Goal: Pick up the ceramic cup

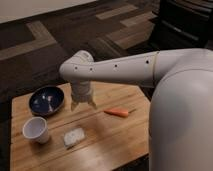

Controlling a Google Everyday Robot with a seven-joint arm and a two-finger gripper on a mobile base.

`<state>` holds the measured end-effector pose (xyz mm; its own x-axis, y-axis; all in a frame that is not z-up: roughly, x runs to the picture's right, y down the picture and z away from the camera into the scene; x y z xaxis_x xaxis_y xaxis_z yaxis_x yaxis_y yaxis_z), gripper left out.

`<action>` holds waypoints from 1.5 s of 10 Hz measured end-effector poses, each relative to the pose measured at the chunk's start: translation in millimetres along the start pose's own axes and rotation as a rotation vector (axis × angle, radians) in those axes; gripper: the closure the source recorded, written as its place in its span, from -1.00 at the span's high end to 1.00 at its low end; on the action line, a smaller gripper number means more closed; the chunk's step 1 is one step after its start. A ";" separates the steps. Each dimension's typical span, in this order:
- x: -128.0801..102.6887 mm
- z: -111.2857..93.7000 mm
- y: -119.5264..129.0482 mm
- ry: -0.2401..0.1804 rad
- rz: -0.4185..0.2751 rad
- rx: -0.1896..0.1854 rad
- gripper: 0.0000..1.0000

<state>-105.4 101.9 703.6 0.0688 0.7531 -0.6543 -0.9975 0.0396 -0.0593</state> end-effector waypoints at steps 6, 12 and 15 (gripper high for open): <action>0.0 0.0 0.0 0.000 0.000 0.000 0.30; 1.7 -25.5 36.0 -0.021 -0.117 0.043 0.30; 15.7 -47.3 108.8 -0.036 -0.354 0.057 0.30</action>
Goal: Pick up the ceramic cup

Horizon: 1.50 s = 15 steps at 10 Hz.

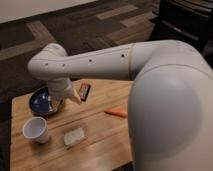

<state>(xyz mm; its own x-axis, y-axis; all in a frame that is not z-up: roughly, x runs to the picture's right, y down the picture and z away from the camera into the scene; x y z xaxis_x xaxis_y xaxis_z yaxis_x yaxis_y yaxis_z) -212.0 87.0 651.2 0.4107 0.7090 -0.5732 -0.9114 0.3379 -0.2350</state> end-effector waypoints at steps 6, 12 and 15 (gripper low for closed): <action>9.0 13.9 135.4 0.066 -0.551 0.015 0.30; 7.3 24.5 151.9 0.044 -0.575 0.057 0.30; -1.7 30.3 145.8 0.009 -0.531 0.041 0.30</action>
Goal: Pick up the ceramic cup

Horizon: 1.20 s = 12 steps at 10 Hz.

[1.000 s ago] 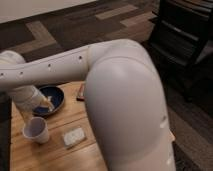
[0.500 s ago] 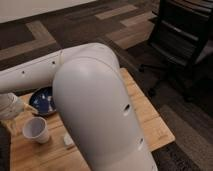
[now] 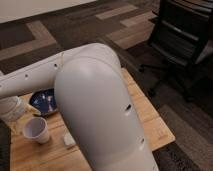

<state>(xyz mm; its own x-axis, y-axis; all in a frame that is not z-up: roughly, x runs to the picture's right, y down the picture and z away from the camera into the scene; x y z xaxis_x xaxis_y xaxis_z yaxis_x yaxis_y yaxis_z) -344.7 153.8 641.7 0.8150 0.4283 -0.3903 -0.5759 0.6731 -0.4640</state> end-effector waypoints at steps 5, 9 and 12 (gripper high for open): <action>-3.6 23.5 1.7 -0.003 0.018 -0.090 0.30; -1.6 31.6 -5.0 0.010 0.037 -0.103 0.30; 0.7 36.6 -4.2 0.017 0.041 -0.104 0.30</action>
<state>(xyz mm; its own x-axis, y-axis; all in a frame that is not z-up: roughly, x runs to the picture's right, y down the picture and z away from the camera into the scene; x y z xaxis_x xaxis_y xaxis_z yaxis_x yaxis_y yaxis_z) -339.4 173.4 672.5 0.7899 0.4433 -0.4237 -0.6130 0.5888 -0.5269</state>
